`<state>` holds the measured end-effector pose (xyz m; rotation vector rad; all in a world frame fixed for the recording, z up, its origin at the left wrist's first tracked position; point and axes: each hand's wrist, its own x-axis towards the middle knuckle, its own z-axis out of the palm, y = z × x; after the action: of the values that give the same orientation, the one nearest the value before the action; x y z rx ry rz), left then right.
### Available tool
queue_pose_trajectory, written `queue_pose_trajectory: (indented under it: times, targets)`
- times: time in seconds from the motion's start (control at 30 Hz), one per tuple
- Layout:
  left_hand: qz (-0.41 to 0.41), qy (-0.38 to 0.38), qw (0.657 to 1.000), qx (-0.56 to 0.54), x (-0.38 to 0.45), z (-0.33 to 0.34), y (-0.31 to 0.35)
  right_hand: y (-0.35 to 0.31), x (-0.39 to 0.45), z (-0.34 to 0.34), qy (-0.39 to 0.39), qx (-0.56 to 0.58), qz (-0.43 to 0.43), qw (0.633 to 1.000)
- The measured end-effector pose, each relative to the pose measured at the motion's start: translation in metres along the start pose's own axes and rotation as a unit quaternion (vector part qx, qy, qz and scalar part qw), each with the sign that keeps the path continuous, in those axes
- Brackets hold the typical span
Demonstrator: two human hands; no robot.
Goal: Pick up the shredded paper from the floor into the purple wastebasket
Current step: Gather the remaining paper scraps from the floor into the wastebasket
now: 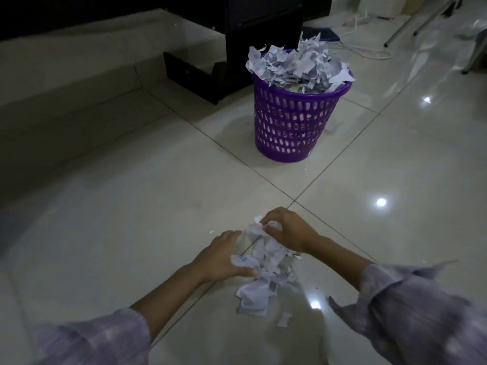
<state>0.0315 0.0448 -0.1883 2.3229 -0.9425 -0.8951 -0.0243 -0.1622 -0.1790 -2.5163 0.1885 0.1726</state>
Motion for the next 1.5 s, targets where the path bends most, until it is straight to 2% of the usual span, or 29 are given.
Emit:
queue_pose_trajectory:
  times: [0.1,0.2,0.37,0.5,0.63,0.83,0.97,1.2,1.33,1.43,1.5]
  targets:
    - [-0.006,-0.065,0.995,0.077,-0.015,0.011,-0.005,-0.014,-0.026,0.003,-0.120,-0.065,0.006,0.991]
    - [0.003,-0.098,0.977,0.187,-0.020,0.028,-0.012,-0.014,-0.047,0.017,-0.215,-0.138,0.004,0.967]
    - [-0.013,-0.079,0.973,0.217,-0.021,0.046,-0.016,-0.008,-0.062,0.046,-0.268,-0.194,-0.030,0.943]
    - [-0.023,-0.028,0.981,0.191,-0.018,0.052,-0.013,-0.004,-0.066,0.058,-0.240,-0.225,-0.048,0.943]
    - [-0.001,0.038,0.976,0.213,-0.014,0.050,-0.004,0.000,-0.056,0.055,-0.199,-0.236,-0.073,0.948]
    - [-0.007,0.062,0.974,0.219,-0.003,0.047,0.000,0.007,-0.048,0.048,-0.151,-0.173,-0.078,0.970]
    - [-0.028,0.080,0.983,0.164,0.005,0.049,0.005,0.009,-0.041,0.051,-0.090,-0.107,-0.073,0.987]
    - [-0.022,0.109,0.991,0.076,0.017,0.062,0.016,0.014,-0.031,0.036,-0.066,-0.084,-0.060,0.992]
    - [0.034,0.138,0.990,-0.017,0.018,0.067,0.025,0.026,-0.041,0.016,-0.023,-0.091,-0.032,0.995]
    - [0.065,0.089,0.993,-0.034,0.009,0.073,0.035,0.038,-0.051,0.002,0.008,-0.103,0.010,0.995]
    - [0.066,0.045,0.997,0.003,-0.004,0.083,0.037,0.042,-0.057,-0.003,0.018,-0.101,0.036,0.994]
